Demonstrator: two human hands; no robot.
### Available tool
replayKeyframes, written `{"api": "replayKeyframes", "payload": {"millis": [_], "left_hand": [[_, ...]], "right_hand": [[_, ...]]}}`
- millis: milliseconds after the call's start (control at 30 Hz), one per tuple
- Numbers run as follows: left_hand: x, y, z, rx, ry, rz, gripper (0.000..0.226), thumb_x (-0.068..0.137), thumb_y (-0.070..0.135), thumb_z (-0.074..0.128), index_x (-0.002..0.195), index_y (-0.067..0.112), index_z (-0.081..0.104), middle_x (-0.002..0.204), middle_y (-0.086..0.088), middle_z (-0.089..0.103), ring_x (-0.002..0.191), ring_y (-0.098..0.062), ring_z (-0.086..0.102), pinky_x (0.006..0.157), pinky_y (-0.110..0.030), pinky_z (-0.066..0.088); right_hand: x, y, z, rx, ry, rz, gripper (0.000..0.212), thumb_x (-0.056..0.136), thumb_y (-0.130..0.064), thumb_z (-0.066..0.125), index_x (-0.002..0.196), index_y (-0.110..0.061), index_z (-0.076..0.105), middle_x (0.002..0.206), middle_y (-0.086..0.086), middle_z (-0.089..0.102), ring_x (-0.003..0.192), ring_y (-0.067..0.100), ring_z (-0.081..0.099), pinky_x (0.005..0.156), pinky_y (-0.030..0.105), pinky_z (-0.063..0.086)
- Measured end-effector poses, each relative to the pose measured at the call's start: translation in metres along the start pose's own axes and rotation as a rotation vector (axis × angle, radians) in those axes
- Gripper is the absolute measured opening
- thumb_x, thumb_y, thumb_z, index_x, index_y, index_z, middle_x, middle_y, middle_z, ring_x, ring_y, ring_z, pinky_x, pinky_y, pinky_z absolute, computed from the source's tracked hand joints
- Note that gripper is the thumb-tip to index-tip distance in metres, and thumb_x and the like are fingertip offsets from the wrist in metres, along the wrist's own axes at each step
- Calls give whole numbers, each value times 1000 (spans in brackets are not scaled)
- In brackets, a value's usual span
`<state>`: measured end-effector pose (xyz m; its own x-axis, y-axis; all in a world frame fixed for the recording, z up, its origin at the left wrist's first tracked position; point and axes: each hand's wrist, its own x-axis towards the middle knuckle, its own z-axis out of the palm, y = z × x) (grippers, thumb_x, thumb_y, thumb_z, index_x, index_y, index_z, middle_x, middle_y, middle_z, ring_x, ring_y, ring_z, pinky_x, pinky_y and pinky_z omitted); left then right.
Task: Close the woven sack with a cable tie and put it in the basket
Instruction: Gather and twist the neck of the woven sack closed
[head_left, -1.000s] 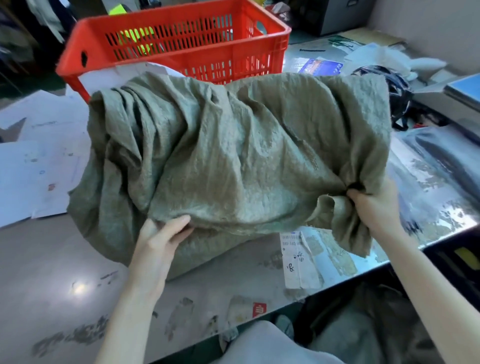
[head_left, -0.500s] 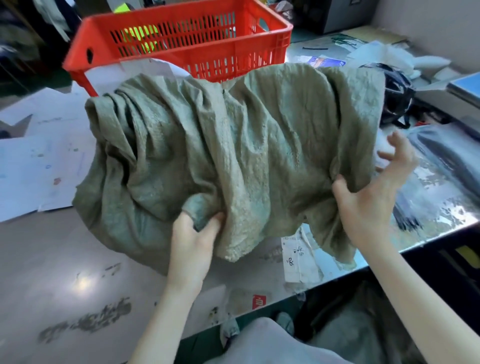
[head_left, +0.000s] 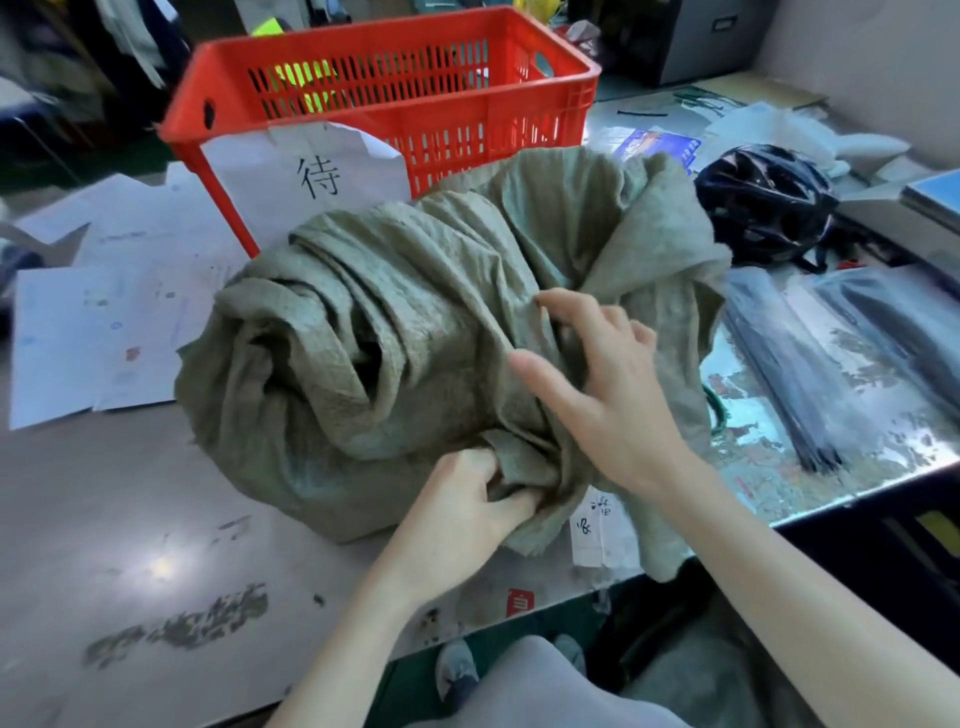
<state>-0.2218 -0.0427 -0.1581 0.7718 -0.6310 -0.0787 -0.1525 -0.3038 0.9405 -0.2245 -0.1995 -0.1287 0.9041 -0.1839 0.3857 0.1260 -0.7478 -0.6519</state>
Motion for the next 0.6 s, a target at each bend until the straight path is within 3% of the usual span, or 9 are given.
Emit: {"api": "replayKeyframes", "payload": {"millis": [67, 100, 167, 267, 367, 400, 467, 533, 600], "left_hand": [[-3, 0, 0, 4, -56, -11, 11, 90, 13, 62, 94, 13, 73, 92, 4, 76, 93, -9, 69, 87, -38, 55], [-6, -1, 0, 24, -85, -10, 11, 90, 15, 62, 94, 13, 72, 93, 4, 75, 93, -8, 68, 87, -38, 54], [-12, -3, -3, 88, -75, 40, 12, 91, 19, 62, 92, 12, 71, 93, 3, 73, 93, -10, 67, 85, -39, 53], [-23, -6, -16, 98, 258, 238, 8, 90, 17, 61, 86, 15, 68, 90, 6, 66, 91, -12, 64, 79, -26, 51], [-33, -11, -31, 87, 667, 371, 8, 88, 16, 58, 88, 15, 66, 92, 1, 66, 91, -13, 63, 79, -24, 48], [-35, -13, -35, 69, 758, 397, 7, 88, 16, 57, 87, 15, 64, 90, -2, 64, 89, -11, 61, 78, -23, 47], [-34, -14, -38, 17, 871, 391, 4, 87, 20, 56, 86, 17, 59, 87, -6, 59, 85, -5, 57, 75, -17, 44], [-28, -13, -40, -140, 841, 304, 15, 84, 30, 58, 92, 17, 59, 91, -7, 60, 86, -5, 58, 78, -16, 44], [-21, -12, -43, -377, 703, 213, 31, 79, 46, 64, 101, 24, 65, 100, 5, 67, 96, -7, 61, 87, -22, 46]], "right_hand": [[4, -3, 8, 18, -116, 28, 61, 80, -53, 58, 129, -22, 41, 106, -8, 58, 101, 11, 50, 95, 29, 26], [5, -3, 11, 51, -123, 27, 60, 79, -41, 64, 129, -20, 40, 100, -6, 61, 94, 12, 55, 93, 30, 33], [8, -3, 12, 147, -64, 26, 51, 77, -10, 66, 122, -16, 44, 84, -5, 64, 72, 2, 57, 78, 19, 43], [11, 2, 4, 161, 49, 42, 45, 73, 5, 60, 112, -11, 47, 77, 7, 62, 59, 9, 51, 63, 17, 39], [15, 8, -5, 132, 73, 70, 42, 73, 8, 55, 110, -9, 46, 79, 13, 60, 64, 20, 47, 63, 17, 38], [17, 10, -8, 102, 82, 78, 42, 73, 8, 54, 110, -9, 47, 80, 14, 60, 65, 19, 47, 64, 16, 38], [19, 14, -15, 46, 124, 92, 41, 73, 9, 51, 109, -11, 49, 79, 17, 61, 66, 20, 47, 67, 27, 40], [21, 17, -23, 12, 171, 87, 40, 72, 10, 49, 106, -11, 52, 76, 16, 60, 64, 20, 45, 66, 36, 37], [22, 21, -28, -37, 187, 60, 38, 72, 10, 50, 101, -12, 55, 73, 10, 59, 61, 18, 45, 61, 34, 36]]}}
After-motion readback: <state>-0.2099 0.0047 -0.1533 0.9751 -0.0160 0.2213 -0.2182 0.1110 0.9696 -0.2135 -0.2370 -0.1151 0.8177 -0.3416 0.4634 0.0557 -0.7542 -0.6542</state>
